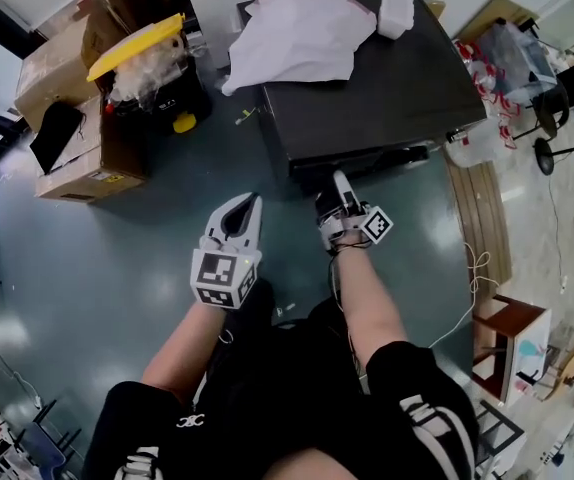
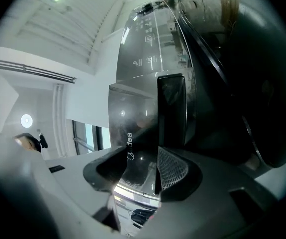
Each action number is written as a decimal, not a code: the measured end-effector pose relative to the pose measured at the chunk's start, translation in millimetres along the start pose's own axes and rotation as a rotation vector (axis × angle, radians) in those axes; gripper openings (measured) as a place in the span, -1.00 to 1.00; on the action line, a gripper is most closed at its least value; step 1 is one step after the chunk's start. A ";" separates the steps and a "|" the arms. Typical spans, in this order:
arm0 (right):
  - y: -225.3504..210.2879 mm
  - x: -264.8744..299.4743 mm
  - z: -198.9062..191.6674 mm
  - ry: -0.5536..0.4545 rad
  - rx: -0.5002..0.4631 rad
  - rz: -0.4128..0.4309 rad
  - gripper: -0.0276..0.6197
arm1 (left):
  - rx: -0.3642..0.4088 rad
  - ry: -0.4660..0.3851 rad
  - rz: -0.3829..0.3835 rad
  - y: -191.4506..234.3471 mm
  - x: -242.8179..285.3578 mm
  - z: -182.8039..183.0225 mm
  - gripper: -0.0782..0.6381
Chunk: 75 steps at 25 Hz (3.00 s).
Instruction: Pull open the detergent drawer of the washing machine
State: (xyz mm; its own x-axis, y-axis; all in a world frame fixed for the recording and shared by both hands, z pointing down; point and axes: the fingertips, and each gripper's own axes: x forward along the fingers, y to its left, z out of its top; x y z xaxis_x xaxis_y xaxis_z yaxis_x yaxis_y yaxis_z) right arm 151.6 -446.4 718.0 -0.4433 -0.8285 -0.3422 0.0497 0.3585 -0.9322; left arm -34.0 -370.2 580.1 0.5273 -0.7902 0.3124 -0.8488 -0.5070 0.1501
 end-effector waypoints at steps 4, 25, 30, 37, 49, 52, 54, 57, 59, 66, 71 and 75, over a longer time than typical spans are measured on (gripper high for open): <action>5.1 -13.4 -1.5 -0.050 -0.014 0.012 -0.33 | 0.051 -0.002 -0.029 7.9 -14.5 7.6 -0.77; 49.6 -133.9 -18.3 0.007 0.006 -0.005 -0.34 | 0.025 -0.051 0.106 -88.0 -113.9 -3.0 -0.77; 56.6 -155.7 -22.5 0.040 0.020 -0.022 -0.34 | 0.015 -0.058 0.173 -118.2 -142.8 -9.1 -0.77; 62.7 -178.0 -29.7 0.023 0.034 -0.045 -0.34 | -0.003 -0.063 0.245 -131.7 -173.3 -12.6 -0.77; 83.3 -239.9 -36.8 -0.004 -0.001 -0.033 -0.37 | -0.016 -0.065 0.218 -140.7 -200.6 -22.5 -0.77; 87.5 -257.7 -39.8 -0.003 -0.018 -0.046 -0.36 | -0.007 -0.061 0.201 -146.5 -211.5 -27.1 -0.77; 92.0 -263.6 -43.2 -0.004 -0.021 -0.046 -0.36 | -0.003 -0.058 0.195 -150.4 -218.1 -29.1 -0.77; 93.3 -269.0 -45.8 -0.006 -0.024 -0.053 -0.36 | 0.012 -0.056 0.183 -158.9 -223.3 -30.1 -0.77; 91.1 -271.5 -44.7 -0.011 -0.033 -0.062 -0.36 | 0.018 -0.057 0.177 -163.9 -225.5 -30.2 -0.77; 80.1 -282.2 -48.9 -0.057 -0.012 -0.114 -0.36 | 0.016 -0.053 0.177 -171.4 -239.1 -31.2 -0.77; 77.4 -284.8 -47.2 -0.081 -0.005 -0.152 -0.36 | 0.016 -0.052 0.186 -169.6 -241.2 -28.0 -0.77; 78.2 -284.5 -47.8 -0.092 -0.015 -0.200 -0.36 | 0.010 -0.064 0.187 -166.3 -245.0 -25.4 -0.77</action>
State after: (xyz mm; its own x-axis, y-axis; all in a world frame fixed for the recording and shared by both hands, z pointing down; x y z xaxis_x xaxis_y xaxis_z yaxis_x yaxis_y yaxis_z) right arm 238.9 -162.1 748.1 -0.3595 -0.9192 -0.1609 -0.0441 0.1890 -0.9810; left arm -23.0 -83.6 502.5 0.3623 -0.8911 0.2733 -0.9318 -0.3526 0.0858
